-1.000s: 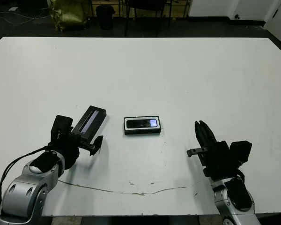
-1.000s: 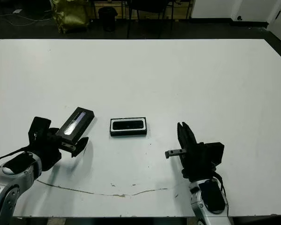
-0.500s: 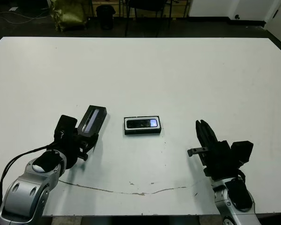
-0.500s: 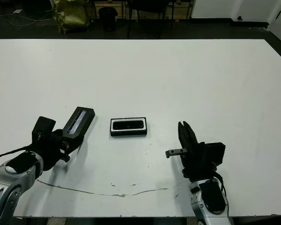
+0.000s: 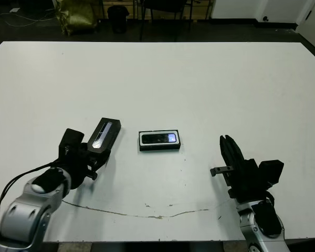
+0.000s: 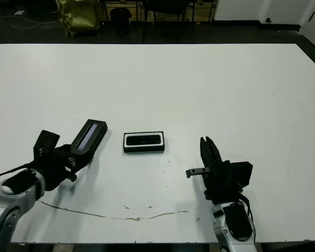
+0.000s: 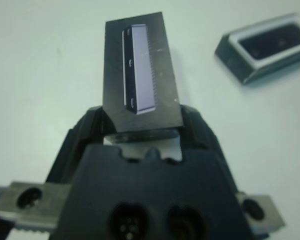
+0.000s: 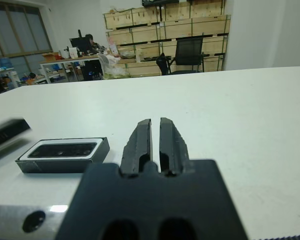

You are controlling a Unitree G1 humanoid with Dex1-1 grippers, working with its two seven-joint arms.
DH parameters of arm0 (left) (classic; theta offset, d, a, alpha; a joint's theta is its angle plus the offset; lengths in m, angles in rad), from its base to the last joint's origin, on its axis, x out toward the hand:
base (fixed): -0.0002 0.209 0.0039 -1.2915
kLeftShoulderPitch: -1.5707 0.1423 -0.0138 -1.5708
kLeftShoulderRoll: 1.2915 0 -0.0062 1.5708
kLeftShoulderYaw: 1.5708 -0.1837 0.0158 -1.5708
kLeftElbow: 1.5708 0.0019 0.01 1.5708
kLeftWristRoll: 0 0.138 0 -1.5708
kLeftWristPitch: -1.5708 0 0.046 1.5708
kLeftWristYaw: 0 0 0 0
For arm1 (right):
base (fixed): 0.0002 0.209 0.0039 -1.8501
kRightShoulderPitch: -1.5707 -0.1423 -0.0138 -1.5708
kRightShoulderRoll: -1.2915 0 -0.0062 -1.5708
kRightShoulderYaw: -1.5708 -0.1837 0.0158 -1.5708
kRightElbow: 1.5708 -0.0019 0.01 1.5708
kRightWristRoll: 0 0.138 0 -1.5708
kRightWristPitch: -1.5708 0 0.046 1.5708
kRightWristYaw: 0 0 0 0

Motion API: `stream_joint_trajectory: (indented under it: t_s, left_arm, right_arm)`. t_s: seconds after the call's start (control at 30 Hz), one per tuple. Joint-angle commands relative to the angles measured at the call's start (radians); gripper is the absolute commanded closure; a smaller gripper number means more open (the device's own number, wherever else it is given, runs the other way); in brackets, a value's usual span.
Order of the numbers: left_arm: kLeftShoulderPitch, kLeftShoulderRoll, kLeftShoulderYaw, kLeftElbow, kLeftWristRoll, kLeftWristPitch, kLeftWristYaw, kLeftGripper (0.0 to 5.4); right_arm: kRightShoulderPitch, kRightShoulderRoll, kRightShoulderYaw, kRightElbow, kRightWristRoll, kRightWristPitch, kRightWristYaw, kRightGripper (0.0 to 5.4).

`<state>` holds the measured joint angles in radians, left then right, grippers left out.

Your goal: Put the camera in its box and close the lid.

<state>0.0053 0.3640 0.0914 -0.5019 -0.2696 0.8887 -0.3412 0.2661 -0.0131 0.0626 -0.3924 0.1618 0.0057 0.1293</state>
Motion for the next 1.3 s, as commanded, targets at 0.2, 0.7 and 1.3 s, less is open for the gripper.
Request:
stream_joint_trajectory:
  t_s: [0.2,0.7,1.3]
  left_arm:
    - [-0.198,0.148,0.108,-0.016,-0.127,-0.107,-0.171,3.02]
    - [-0.482,0.25,-0.19,0.327,-0.021,-0.434,-0.528,3.02]
    - [-0.498,0.225,-0.356,0.598,0.137,-0.714,-0.681,3.02]
  right_arm:
    - [0.022,0.001,-0.003,-0.009,-0.018,0.031,-0.026,5.4]
    - [0.015,0.006,-0.003,0.004,-0.011,0.053,-0.016,5.4]
    - [-0.024,0.008,-0.032,0.097,0.004,-0.002,0.015,5.4]
